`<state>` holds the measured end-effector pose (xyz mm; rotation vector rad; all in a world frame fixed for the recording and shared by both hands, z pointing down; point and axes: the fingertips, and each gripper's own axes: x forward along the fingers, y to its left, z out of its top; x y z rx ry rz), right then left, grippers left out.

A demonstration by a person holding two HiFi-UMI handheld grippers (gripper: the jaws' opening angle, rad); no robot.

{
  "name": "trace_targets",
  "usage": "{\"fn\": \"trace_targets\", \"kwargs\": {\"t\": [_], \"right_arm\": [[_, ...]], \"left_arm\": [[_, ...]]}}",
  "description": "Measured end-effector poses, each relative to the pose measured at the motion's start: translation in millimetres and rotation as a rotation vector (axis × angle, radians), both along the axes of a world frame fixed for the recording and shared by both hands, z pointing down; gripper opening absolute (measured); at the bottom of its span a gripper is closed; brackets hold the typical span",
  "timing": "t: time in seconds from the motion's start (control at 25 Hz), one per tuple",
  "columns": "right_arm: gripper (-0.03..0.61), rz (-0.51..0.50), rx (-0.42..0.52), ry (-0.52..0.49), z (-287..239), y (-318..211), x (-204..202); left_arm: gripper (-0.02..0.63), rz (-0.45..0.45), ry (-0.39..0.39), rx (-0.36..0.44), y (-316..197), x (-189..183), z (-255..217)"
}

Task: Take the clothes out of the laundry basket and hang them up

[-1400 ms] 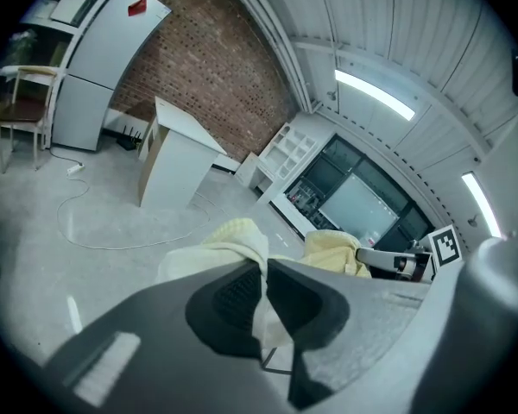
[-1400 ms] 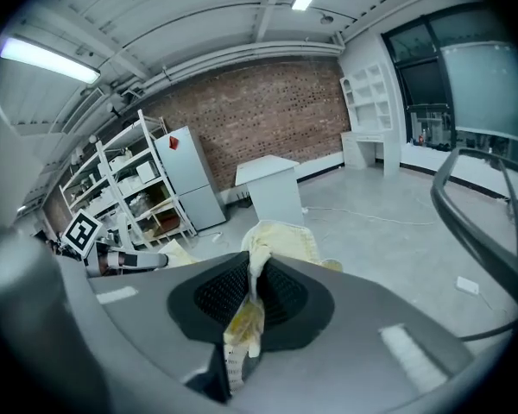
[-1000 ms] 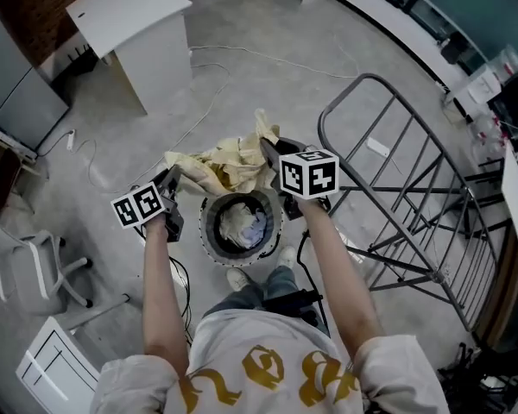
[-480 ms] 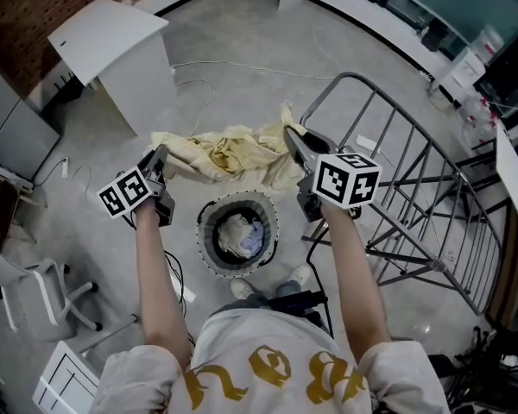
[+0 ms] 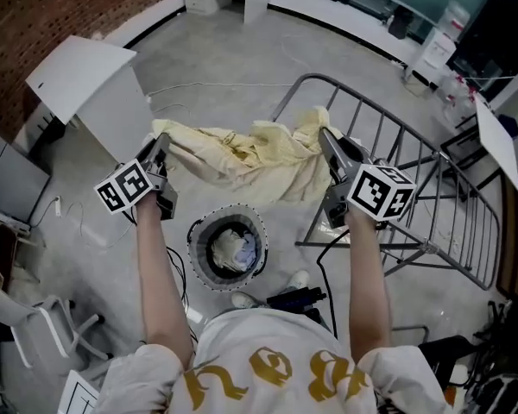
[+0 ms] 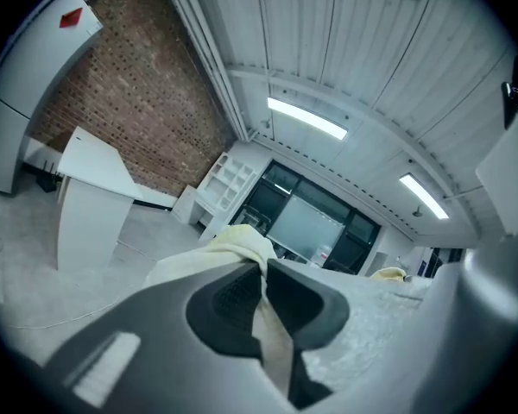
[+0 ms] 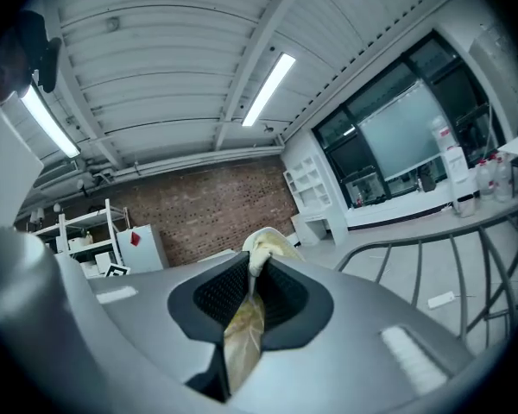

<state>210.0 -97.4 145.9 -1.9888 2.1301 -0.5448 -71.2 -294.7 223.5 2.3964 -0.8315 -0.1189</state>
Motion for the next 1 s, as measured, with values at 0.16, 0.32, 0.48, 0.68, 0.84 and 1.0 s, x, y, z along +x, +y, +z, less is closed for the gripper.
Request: {"fn": "trace_targets", "kwargs": {"t": [0.16,0.32,0.48,0.68,0.84,1.0], "right_arm": [[0.060,0.093,0.030,-0.002,-7.6,44.5,47.9],[0.059,0.196,0.055,-0.017,-17.5,85.5,92.9],[0.059,0.289,0.068,-0.020,-25.9,117.0,128.5],[0.060,0.377,0.078,-0.024,-27.2,160.0,185.3],[0.060,0.437,0.082,-0.041,-24.9,182.3,222.3],[0.060,0.474,0.077,-0.058,-12.9,194.8,258.5]], "left_arm": [[0.025,0.072,0.006,0.029,15.4,56.2,-14.2],[0.024,0.141,0.007,0.046,28.0,106.4,-26.2],[0.024,0.205,-0.001,0.054,35.5,148.5,-33.2],[0.025,0.263,-0.006,0.057,55.7,214.3,-36.2],[0.025,0.305,-0.022,0.053,65.6,257.9,-34.6],[0.025,0.330,-0.035,0.050,68.3,299.9,-28.6]]}}
